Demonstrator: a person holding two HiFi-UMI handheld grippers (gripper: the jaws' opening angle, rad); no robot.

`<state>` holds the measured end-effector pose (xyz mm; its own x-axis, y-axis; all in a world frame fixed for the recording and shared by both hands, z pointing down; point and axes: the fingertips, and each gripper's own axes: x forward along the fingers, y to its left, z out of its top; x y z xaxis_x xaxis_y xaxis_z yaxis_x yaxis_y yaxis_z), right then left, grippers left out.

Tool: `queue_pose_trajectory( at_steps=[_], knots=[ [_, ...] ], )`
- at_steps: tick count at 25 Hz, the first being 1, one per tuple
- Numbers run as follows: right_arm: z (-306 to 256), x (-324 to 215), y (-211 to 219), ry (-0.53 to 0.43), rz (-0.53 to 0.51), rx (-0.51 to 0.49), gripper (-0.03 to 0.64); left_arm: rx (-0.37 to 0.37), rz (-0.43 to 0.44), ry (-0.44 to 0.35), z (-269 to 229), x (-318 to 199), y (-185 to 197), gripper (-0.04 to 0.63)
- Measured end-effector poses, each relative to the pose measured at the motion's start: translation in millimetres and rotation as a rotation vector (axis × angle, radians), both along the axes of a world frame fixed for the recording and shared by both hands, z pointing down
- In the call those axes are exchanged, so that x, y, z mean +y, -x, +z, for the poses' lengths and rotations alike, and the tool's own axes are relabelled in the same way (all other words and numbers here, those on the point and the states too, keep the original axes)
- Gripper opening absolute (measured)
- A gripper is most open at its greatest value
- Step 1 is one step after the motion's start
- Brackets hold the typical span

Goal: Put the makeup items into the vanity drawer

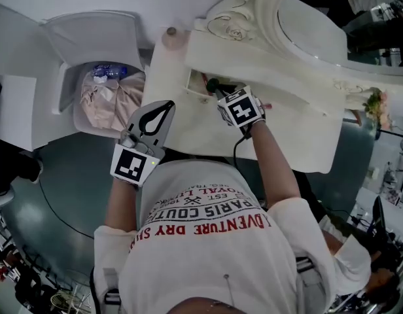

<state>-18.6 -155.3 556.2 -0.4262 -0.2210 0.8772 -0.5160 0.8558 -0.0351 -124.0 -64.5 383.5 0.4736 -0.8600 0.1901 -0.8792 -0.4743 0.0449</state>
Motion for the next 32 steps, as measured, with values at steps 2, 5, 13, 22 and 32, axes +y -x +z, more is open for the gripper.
queue_pose_trajectory(
  at_steps=[2,5,13,22,32],
  knots=[
    [9,-3,-1,0.012,0.001,0.027,0.032,-0.002,-0.014,0.006,3,2,5,0.008],
    [17,-3,-2,0.042,0.010,0.027,0.048,0.001,-0.029,0.016,8,3,10,0.006],
    [16,-3,-1,0.068,0.031,-0.017,0.128,0.011,-0.027,0.017,9,1,4,0.007],
    [-15,-6,-20,0.025,0.080,-0.079,0.137,0.023,0.022,0.002,4,-12,-17,0.008],
    [-20,-7,-116,0.019,0.233,-0.080,0.132,0.020,0.174,-0.011,0,-33,-89,0.008]
  ],
)
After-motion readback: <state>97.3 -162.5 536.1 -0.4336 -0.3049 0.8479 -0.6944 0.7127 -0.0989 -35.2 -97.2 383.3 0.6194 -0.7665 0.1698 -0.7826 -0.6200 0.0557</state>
